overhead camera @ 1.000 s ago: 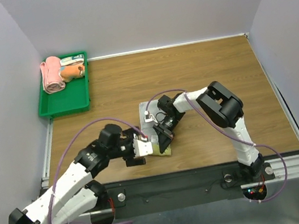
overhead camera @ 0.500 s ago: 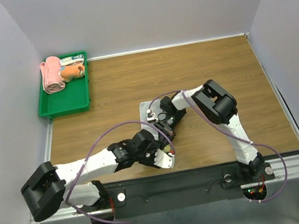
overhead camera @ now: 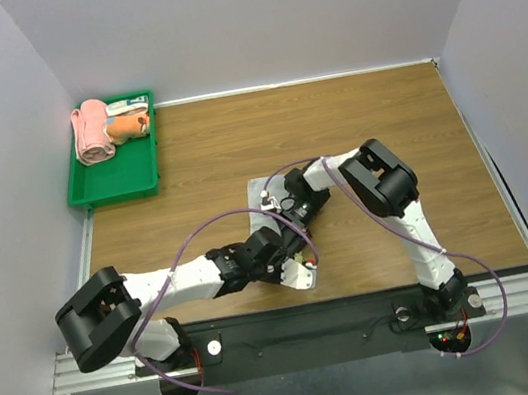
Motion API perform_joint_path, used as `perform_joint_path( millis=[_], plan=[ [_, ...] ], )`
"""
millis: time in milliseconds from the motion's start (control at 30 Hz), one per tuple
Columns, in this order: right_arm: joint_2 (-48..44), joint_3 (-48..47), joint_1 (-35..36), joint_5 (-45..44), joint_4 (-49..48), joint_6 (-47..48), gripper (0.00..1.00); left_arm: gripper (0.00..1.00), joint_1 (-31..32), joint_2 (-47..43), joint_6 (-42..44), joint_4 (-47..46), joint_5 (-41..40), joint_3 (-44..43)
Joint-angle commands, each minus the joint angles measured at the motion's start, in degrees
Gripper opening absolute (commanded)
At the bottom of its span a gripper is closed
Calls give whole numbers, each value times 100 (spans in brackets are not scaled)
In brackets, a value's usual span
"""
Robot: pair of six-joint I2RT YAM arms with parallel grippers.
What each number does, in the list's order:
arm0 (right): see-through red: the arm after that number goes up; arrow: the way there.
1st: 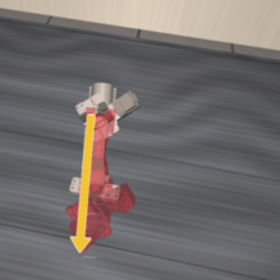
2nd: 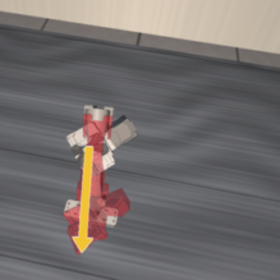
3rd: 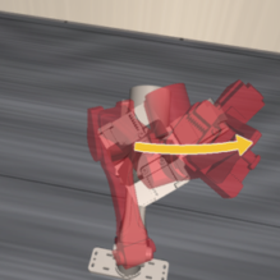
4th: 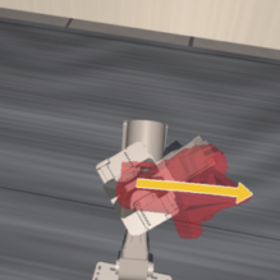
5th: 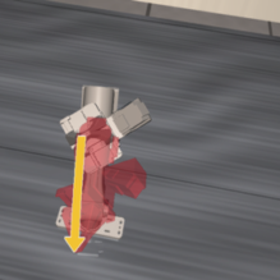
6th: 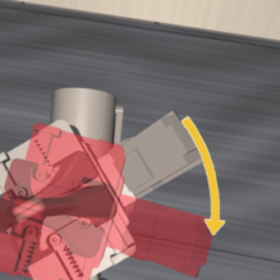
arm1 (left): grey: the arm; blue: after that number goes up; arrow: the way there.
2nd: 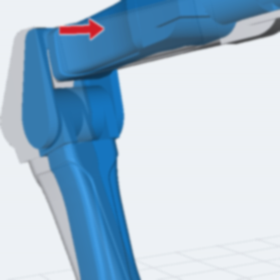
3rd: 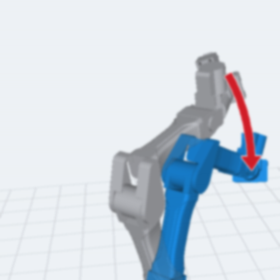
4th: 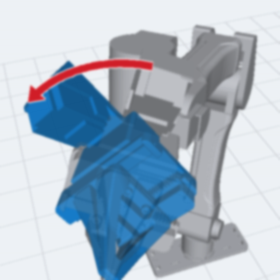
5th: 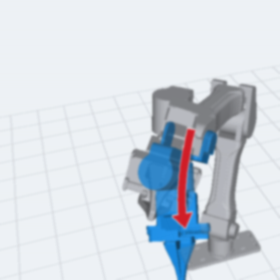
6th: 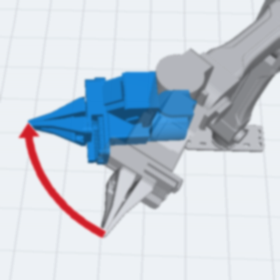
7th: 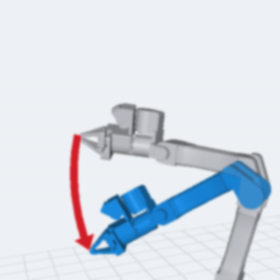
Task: Roll the towels
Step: Roll the towel
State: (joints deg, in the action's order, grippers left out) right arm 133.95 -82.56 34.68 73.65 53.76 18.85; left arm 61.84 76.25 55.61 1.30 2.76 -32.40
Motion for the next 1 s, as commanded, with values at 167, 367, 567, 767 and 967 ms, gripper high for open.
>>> perform_joint_path(
  millis=[167,367,567,767,967],
  plan=[
    [-878,-523,-1006,-1414,-50,-338,64,0,-619,645,-402,1618,1603,-828],
    [-1959,-621,-1718,-2160,-67,-374,79,0,-1253,1567,-525,2391,2790,-1584],
    [-3602,-50,-1973,-2741,-339,-92,94,0,-1947,2718,-402,3420,3774,-2612],
    [-4860,750,-1930,-2715,-717,320,100,0,-2387,3861,-95,4263,4240,-3508],
    [-5397,1233,-956,-3652,-1261,339,99,0,-2695,5047,353,5177,4434,-4405]
  ],
)
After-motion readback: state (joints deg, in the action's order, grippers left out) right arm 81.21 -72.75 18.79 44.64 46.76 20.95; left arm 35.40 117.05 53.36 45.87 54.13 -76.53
